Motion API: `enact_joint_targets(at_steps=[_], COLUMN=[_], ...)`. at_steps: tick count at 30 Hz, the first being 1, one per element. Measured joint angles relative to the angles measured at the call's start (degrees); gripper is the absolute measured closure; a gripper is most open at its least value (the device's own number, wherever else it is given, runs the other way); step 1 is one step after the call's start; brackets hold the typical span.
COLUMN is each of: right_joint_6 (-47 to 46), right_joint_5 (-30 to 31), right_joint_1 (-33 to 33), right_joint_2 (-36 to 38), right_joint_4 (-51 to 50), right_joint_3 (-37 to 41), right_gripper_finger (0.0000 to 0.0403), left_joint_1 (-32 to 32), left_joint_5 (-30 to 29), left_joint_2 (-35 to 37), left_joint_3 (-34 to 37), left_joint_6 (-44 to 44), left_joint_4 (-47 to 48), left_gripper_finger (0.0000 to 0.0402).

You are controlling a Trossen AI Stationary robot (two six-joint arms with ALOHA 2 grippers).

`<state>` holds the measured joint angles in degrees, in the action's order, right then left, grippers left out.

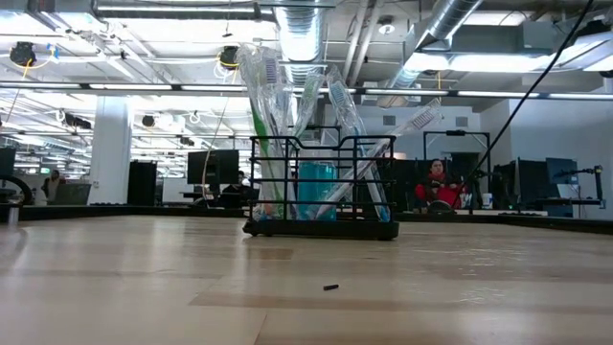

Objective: Pick & Place toothbrushing station
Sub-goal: Put the left orange toothbrush into the wire organizer

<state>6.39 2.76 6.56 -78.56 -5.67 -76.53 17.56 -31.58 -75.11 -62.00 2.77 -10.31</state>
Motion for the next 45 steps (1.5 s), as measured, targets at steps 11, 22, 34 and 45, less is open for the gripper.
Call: enact_joint_targets(at_steps=[11, 22, 34, 45], right_joint_6=[0.02, 0.06, -0.24, -0.85], right_joint_5=[0.02, 0.0, -1.7, -1.44], right_joint_1=[0.03, 0.0, 0.0, 0.0], right_joint_2=[-0.19, -0.28, -0.12, 0.72], right_joint_4=[1.99, 1.85, 1.3, -1.8], right_joint_3=[0.0, 0.0, 0.0, 0.04], right_gripper_finger=[0.0297, 0.0347, 0.0396, 0.04], left_joint_1=[0.02, -0.24, -0.28, 0.17], left_joint_5=[1.21, 1.23, 1.4, 0.8], left_joint_2=[0.0, 0.0, 0.0, 1.14], left_joint_3=[0.0, 0.0, 0.0, -0.13], left_joint_6=[0.0, 0.0, 0.0, -0.03], left_joint_4=[-0.17, -0.19, 0.18, 2.14], left_gripper_finger=[0.0402, 0.0401, 0.0401, 0.0382])
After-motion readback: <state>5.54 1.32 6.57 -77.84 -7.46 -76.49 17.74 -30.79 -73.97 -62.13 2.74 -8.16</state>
